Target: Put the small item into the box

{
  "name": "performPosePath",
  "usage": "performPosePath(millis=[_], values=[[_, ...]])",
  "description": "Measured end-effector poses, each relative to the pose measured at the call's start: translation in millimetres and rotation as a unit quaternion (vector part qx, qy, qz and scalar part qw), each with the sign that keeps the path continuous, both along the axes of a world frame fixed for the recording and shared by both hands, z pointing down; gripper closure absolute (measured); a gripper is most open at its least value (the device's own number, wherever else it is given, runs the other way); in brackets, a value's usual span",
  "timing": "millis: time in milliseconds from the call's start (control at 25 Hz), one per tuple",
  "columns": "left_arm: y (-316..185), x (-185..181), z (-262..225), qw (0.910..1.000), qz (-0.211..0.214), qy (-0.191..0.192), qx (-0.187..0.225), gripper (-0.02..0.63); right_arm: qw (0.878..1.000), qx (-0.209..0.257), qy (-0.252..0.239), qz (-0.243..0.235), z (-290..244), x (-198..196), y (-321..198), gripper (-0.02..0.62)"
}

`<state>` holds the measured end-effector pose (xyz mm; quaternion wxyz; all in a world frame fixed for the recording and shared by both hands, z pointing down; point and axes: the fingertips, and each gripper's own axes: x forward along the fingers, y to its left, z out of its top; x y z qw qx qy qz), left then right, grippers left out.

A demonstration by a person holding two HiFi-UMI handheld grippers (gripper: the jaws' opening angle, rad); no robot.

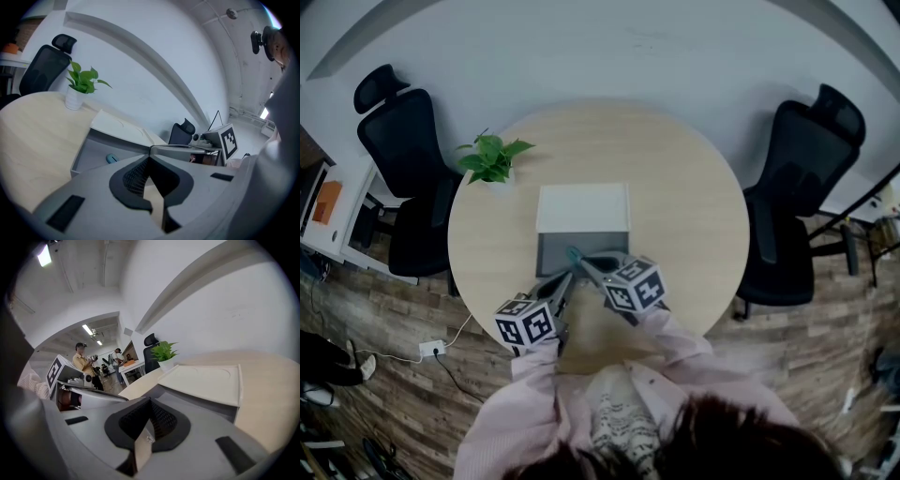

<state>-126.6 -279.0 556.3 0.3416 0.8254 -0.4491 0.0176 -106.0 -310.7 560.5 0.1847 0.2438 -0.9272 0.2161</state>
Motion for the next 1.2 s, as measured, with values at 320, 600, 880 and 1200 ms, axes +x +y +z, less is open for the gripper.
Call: performPosePath(millis=[320, 600, 880, 1200], values=[[-1, 5, -3, 0.9998, 0.009, -0.015, 0.013, 0.595, 0.999, 0.048, -0.022, -0.004, -18, 1, 1, 0.595], [0, 6, -7, 0.9989, 0.015, -0.026, 0.034, 0.595, 0.998, 0.059, -0.027, -0.011, -17, 6, 6, 0.600], [1, 7, -9, 0.9985, 0.016, -0.029, 0.043, 0.595, 0.997, 0.060, -0.038, -0.012, -20, 9, 6, 0.600], [0, 6, -13, 0.9980, 0.016, -0.031, 0.052, 0.595, 0.997, 0.063, -0.042, -0.022, -21, 7, 10, 0.600]])
